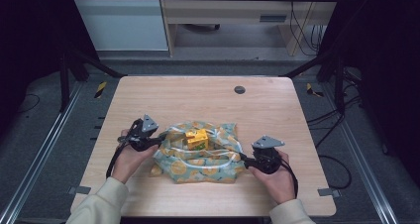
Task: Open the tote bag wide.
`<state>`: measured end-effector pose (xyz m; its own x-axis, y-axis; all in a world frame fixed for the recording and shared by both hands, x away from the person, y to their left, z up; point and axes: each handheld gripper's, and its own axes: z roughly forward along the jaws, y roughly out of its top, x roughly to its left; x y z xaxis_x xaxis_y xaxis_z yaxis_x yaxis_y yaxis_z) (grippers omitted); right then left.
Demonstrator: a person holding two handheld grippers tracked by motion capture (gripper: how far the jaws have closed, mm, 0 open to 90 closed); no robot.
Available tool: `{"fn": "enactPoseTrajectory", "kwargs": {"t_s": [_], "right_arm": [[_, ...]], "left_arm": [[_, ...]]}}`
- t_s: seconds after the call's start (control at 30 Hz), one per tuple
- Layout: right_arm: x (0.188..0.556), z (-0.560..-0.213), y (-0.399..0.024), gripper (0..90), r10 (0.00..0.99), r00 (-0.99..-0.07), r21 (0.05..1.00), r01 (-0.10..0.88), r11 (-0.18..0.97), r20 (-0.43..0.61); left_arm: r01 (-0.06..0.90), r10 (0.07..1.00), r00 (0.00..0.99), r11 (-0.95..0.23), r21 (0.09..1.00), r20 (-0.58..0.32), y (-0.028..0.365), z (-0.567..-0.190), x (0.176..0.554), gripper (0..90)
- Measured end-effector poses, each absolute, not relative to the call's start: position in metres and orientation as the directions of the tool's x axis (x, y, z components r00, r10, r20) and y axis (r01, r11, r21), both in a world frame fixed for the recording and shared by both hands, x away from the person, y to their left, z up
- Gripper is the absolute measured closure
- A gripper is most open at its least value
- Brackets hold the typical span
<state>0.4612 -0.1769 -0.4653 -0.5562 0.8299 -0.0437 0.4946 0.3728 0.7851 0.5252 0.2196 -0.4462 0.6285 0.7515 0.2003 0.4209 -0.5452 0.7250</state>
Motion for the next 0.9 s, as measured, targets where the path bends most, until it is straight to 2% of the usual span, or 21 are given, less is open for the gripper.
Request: {"fn": "enactPoseTrajectory", "kwargs": {"t_s": [0.03,0.07,0.1,0.13,0.23,0.5,0.9], "right_arm": [[0.461,-0.462,-0.174,25.6,0.841,-0.54,0.797,0.489,0.355,-0.044],[0.461,-0.462,-0.174,25.6,0.841,-0.54,0.797,0.489,0.355,-0.044],[0.459,-0.46,-0.172,21.8,0.846,-0.531,0.809,0.475,0.346,-0.05],[0.459,-0.46,-0.172,21.8,0.846,-0.531,0.809,0.475,0.346,-0.05],[0.457,-0.453,-0.17,15.9,0.846,-0.531,0.829,0.457,0.323,-0.036],[0.453,-0.443,-0.174,10.8,0.863,-0.503,0.853,0.429,0.299,-0.049],[0.453,-0.444,-0.212,6.4,0.91,-0.412,0.854,0.461,0.242,-0.036]], "left_arm": [[0.415,0.751,0.63,-0.541,0.731,0.198,0.219,-0.444,0.524,44.5],[0.409,0.752,0.629,-0.536,0.739,0.197,0.219,-0.443,0.523,44.5],[0.407,0.752,0.632,-0.528,0.745,0.187,0.219,-0.441,0.522,40.2],[0.405,0.753,0.633,-0.521,0.751,0.181,0.219,-0.44,0.521,40.2],[0.394,0.75,0.639,-0.509,0.765,0.17,0.217,-0.435,0.518,32.4],[0.376,0.76,0.63,-0.476,0.795,0.157,0.225,-0.417,0.505,20.9],[0.4,0.786,0.59,-0.484,0.778,0.185,0.265,-0.413,0.486,13.7]]}}
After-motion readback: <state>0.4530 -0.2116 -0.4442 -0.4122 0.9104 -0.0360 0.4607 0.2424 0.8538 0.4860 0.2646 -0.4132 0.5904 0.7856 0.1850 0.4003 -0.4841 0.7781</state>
